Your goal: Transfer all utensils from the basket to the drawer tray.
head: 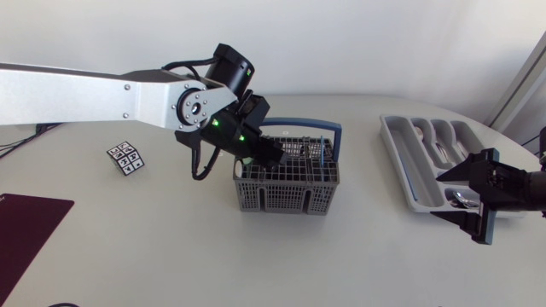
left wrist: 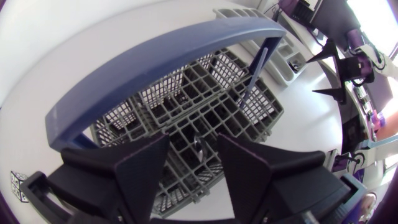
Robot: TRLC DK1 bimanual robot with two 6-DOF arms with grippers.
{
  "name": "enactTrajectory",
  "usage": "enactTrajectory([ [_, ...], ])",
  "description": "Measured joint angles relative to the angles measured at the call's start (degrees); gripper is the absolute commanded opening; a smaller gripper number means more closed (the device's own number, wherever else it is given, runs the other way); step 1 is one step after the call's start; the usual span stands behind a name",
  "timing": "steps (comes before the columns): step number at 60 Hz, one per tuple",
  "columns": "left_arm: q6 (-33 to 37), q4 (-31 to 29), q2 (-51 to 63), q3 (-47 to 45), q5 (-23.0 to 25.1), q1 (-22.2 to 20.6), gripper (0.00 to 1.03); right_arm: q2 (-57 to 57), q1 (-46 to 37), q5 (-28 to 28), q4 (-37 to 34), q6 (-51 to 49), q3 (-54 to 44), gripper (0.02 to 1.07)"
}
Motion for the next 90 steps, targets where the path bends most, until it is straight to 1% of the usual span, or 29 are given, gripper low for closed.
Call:
enactTrajectory([
  [7, -0.4, 0.8, 0.1, -0.1, 0.8, -0.1, 0.25, -4.6, 4.2, -0.9, 0.3, 3.9, -3.2, 0.97],
  [17, -1.0, 1.1, 0.1, -0.5, 1.7, -0.1, 0.14, -11.0, 11.3, -0.6, 4.9, 10.3, -9.2, 0.97],
  [23, -1.0, 1.4, 0.1, -1.0, 2.1, -0.1, 0.1, -13.0, 13.9, -0.4, 6.0, 13.1, -10.3, 0.97],
  [25, -1.0, 1.4, 0.1, -1.2, 2.5, -0.1, 0.06, -13.4, 14.6, -0.1, 6.1, 13.9, -10.4, 0.97],
  [28, -1.0, 1.4, 0.1, -1.4, 3.1, 0.0, 0.04, -13.9, 15.6, 0.5, 6.2, 14.8, -10.4, 0.97],
  [39, -1.1, 1.4, 0.1, -1.8, 5.2, 0.1, 0.04, -14.3, 19.3, 2.2, 6.6, 17.5, -11.1, 0.97],
  [52, -1.3, 1.4, -1.9, -2.4, 8.2, 1.3, 0.04, -16.4, 23.2, 3.9, 7.6, 20.1, -12.4, 0.97],
  [58, -1.5, 1.4, -4.1, -2.9, 10.1, 1.9, 0.04, -16.9, 24.4, 5.0, 7.9, 20.8, -12.7, 0.97],
  [73, -2.6, 1.3, -10.2, -3.3, 14.7, 3.0, 0.04, -19.1, 26.9, 5.4, 7.9, 23.0, -13.2, 0.97],
  [90, -2.7, 0.6, -19.3, -4.3, 18.2, 4.3, 0.04, -21.8, 30.9, 5.5, 7.8, 32.2, -13.1, 0.98],
])
